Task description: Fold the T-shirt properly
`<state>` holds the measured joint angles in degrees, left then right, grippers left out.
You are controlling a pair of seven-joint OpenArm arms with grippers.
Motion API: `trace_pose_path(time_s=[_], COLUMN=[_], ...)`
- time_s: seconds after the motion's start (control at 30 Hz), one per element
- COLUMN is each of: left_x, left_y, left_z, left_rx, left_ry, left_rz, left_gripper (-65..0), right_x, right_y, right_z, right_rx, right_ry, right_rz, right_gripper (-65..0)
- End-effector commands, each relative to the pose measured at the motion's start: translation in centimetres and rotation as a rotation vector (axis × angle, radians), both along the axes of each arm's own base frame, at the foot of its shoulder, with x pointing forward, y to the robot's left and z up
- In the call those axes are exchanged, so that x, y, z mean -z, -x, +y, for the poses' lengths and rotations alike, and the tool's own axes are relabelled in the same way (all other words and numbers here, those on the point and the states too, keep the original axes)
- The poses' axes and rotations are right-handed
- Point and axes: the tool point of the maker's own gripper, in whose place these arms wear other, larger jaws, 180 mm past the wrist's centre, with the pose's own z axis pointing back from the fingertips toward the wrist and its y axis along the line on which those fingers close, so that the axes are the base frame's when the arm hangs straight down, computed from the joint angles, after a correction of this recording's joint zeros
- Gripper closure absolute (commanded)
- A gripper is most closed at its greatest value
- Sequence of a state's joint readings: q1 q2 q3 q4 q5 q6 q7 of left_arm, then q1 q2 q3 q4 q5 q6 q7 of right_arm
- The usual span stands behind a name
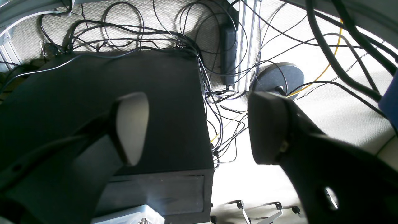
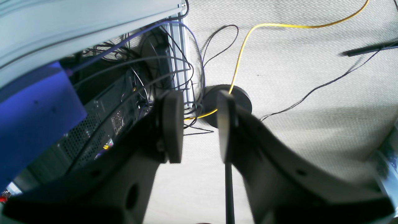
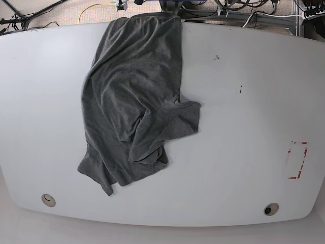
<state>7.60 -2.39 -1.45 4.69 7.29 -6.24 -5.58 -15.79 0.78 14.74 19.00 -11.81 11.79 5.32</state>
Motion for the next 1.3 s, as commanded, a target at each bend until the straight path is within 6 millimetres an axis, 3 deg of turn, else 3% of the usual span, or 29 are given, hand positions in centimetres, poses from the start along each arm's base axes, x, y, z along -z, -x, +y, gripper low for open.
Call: trace_pose_path(time_s=[0.0, 0.73, 1.07, 1.27], left_x=[-0.2, -1.0, -1.7, -2.7], left_y=[1.2, 0.9, 0.8, -0.3], left_z=[-0.4, -0.7, -0.4, -0.2], left_rx=[-0.006, -0.004, 0.013, 0.021], left_ry=[0.016, 0.016, 0.014, 0.005], left_rz=[-0.006, -0.082, -0.138, -0.211], left_gripper=[-45.7, -45.2, -45.5, -45.7], right_x=[-0.3, -1.2, -2.4, -3.6], right_y=[1.4, 1.6, 1.5, 2.0], right_z=[0.0, -0.8, -1.8, -2.1], right_rx=[0.002, -0.013, -0.023, -0.031], right_ry=[0.002, 0.032, 0.059, 0.073], right_rz=[0.012, -0.038, -0.095, -0.126], right_gripper=[-17.5, -17.6, -17.3, -17.2])
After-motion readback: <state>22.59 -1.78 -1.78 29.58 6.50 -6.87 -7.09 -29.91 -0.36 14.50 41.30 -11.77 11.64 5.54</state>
